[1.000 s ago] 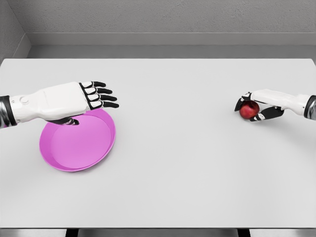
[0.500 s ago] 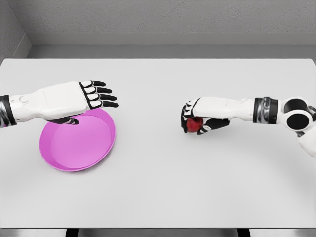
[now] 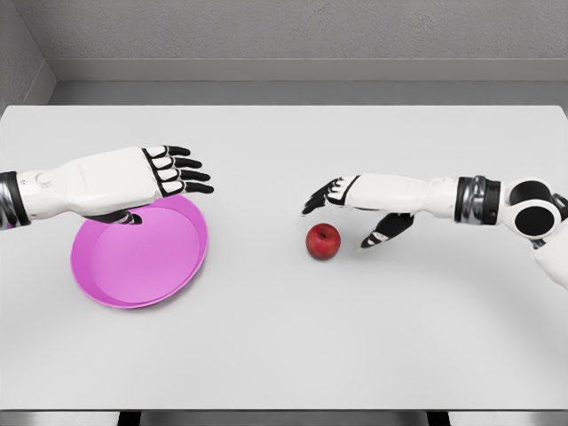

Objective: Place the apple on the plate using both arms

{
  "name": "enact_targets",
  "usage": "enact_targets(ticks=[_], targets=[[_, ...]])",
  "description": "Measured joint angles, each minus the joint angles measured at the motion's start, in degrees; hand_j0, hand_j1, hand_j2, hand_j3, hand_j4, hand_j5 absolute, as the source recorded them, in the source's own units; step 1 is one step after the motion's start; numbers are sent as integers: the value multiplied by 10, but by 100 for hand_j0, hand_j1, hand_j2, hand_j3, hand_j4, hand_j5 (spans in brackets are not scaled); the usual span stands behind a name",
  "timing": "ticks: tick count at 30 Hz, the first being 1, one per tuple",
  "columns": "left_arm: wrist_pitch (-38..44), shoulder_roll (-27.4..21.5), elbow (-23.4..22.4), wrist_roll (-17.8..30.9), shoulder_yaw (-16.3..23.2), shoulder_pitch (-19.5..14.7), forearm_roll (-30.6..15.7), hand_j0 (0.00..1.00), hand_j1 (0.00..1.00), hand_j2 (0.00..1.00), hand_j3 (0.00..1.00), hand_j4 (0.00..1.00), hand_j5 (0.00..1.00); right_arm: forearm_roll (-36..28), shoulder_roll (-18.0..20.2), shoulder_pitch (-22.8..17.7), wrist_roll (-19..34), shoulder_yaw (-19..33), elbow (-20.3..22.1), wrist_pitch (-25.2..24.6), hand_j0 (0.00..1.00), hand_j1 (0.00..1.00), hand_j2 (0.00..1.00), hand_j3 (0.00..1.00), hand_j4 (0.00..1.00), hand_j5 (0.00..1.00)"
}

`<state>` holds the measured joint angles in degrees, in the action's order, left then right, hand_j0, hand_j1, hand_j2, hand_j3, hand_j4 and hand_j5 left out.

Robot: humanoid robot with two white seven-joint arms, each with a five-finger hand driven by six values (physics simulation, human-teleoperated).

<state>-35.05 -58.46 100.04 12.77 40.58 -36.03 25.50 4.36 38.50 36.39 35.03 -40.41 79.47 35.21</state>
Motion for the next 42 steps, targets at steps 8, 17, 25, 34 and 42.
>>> enact_targets(ticks=[8, 17, 25, 34, 42], targets=[[0, 170, -48, 93, 65, -100, 4, 100, 100, 100, 100, 100, 100, -14, 30, -93, 0, 270, -19, -1, 100, 100, 100, 100, 100, 100], [-1, 321, -122, 172, 107, -148, 8, 100, 100, 100, 100, 100, 100, -14, 31, -89, 0, 314, -15, -1, 100, 100, 100, 100, 100, 100], [-1, 352, -144, 185, 147, -150, 9, 100, 100, 100, 100, 100, 100, -13, 30, -73, 0, 315, -12, 0, 100, 100, 100, 100, 100, 100], [-1, 353, -157, 185, 168, -154, 27, 99, 99, 99, 99, 99, 99, -13, 31, -76, 0, 313, -1, 0, 100, 100, 100, 100, 100, 100], [-1, 373, -202, 184, 173, -157, 46, 97, 97, 97, 97, 97, 97, -13, 35, -76, 0, 315, 5, 0, 100, 100, 100, 100, 100, 100]])
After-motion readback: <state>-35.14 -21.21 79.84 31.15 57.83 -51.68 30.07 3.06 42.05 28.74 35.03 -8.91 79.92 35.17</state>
